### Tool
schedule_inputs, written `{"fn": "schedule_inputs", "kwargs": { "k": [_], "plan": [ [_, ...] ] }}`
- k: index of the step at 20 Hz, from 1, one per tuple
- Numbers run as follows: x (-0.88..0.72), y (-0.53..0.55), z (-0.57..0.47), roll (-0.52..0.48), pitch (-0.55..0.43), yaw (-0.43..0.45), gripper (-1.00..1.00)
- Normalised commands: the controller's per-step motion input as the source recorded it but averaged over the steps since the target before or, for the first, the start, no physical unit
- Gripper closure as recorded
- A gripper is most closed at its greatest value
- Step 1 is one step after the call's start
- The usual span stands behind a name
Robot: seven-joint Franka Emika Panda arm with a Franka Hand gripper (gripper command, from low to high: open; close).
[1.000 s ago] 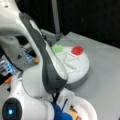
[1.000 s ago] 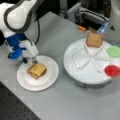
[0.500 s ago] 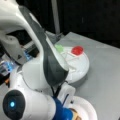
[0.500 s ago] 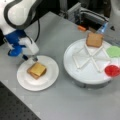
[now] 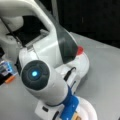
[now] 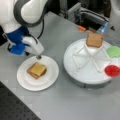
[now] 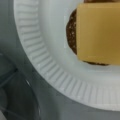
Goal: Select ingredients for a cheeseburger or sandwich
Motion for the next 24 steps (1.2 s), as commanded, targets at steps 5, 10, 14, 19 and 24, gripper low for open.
{"fn": "schedule_inputs", "kwargs": {
  "k": [5,10,14,19,24],
  "plan": [
    [-0.57,0.54,0.07,-0.425,-0.076,-0.031,-1.0],
    [-0.6,0.51,-0.01,-0.353,-0.16,-0.125,-1.0],
    [-0.59,0.46,0.0,-0.35,-0.216,-0.159,-1.0],
    [-0.54,0.4,-0.07,-0.371,-0.221,-0.129,-1.0],
    [-0.47,0.3,-0.15,-0.332,-0.206,-0.071,-1.0]
  ]
}}
